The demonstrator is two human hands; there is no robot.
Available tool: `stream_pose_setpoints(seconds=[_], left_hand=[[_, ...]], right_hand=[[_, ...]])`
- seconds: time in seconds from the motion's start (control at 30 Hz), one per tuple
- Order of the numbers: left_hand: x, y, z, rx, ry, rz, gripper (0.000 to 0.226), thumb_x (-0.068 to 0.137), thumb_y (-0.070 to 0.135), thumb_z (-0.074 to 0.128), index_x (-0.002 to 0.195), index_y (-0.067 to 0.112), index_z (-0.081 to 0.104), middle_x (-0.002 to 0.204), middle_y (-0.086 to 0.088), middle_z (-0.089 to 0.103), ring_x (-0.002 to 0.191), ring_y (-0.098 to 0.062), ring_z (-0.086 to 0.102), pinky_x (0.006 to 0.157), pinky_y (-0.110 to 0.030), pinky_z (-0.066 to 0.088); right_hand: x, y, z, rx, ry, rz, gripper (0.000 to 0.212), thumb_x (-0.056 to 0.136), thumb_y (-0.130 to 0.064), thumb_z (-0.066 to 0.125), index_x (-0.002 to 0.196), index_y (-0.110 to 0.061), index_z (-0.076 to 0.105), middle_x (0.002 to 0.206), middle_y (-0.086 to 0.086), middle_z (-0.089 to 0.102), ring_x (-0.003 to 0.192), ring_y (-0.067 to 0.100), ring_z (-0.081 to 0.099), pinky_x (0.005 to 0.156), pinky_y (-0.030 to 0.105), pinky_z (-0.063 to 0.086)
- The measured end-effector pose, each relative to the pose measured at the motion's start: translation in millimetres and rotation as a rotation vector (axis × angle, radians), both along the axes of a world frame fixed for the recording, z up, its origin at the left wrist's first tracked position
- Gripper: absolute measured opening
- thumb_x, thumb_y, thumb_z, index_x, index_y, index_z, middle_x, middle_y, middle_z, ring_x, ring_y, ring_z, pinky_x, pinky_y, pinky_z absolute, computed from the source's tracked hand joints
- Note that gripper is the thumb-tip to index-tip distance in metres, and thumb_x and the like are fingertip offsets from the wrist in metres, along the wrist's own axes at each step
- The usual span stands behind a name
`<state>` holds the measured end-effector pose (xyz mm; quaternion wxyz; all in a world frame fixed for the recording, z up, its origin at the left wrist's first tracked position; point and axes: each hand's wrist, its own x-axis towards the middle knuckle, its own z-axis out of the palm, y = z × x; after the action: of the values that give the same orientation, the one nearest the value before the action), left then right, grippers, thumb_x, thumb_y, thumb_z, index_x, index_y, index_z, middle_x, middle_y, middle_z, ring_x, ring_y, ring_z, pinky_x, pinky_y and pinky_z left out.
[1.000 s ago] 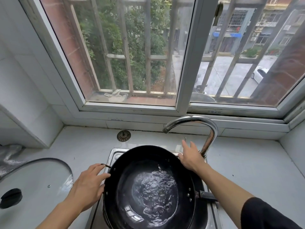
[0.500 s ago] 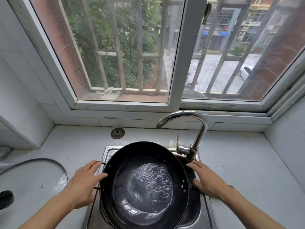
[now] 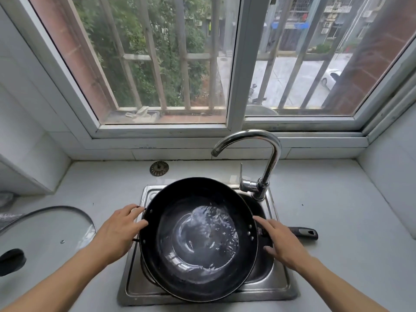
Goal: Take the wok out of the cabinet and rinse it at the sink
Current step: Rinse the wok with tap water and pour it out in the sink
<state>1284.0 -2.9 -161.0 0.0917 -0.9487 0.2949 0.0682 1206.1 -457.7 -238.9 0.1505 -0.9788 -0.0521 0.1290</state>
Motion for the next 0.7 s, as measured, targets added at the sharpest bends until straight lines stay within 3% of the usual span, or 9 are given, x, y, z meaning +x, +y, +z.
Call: stream_pose_setpoints(seconds=[0.17,0.3,0.4,0.5,0.7], left_hand=[[-1,0,-8,0.028,-0.052,-0.006,0.059,0.039,-0.014,0.069,0.091,0.014,0.070,0.117,-0.018,0.065,0.108,-0.039,0.060,0.075,-0.044,0.058],[-3,-7,-7,0.067,-0.077,0.001,0.051,0.043,-0.015,0.060,0.087,0.010,0.064,0.108,-0.019,0.062,0.098,-0.039,0.058,0.070,-0.044,0.055],[-6,-14,-2,0.112,-0.101,-0.010,0.046,0.041,-0.014,0.061,0.081,0.009,0.061,0.096,-0.018,0.061,0.086,-0.038,0.058,0.063,-0.042,0.053],[-8,-15,-2,0.132,-0.113,-0.016,0.041,0.048,-0.015,0.060,0.081,0.009,0.061,0.099,-0.018,0.061,0.090,-0.038,0.058,0.068,-0.043,0.053],[-6,-11,3,0.124,-0.143,-0.091,0.036,0.051,-0.012,0.069,0.078,0.010,0.062,0.095,-0.015,0.062,0.088,-0.035,0.060,0.065,-0.041,0.053]], right_hand=[[8,9,-8,-0.096,0.006,0.090,0.072,0.079,-0.020,0.070,0.143,-0.035,0.040,0.135,-0.006,0.048,0.120,0.017,0.048,0.102,0.028,0.040],[10,15,-8,-0.120,-0.043,0.046,0.065,0.074,-0.010,0.066,0.133,-0.031,0.049,0.121,-0.004,0.056,0.107,0.021,0.054,0.090,0.030,0.043],[11,23,-8,-0.140,-0.109,0.017,0.056,0.074,-0.002,0.061,0.124,-0.028,0.054,0.102,-0.001,0.057,0.091,0.023,0.055,0.075,0.031,0.039],[19,26,-7,-0.148,-0.157,-0.007,0.049,0.074,0.006,0.057,0.112,-0.025,0.059,0.086,0.000,0.056,0.075,0.026,0.053,0.064,0.032,0.033],[27,20,8,-0.075,-0.201,0.056,0.044,0.071,0.008,0.055,0.103,-0.020,0.062,0.085,0.004,0.056,0.071,0.030,0.055,0.062,0.032,0.034]])
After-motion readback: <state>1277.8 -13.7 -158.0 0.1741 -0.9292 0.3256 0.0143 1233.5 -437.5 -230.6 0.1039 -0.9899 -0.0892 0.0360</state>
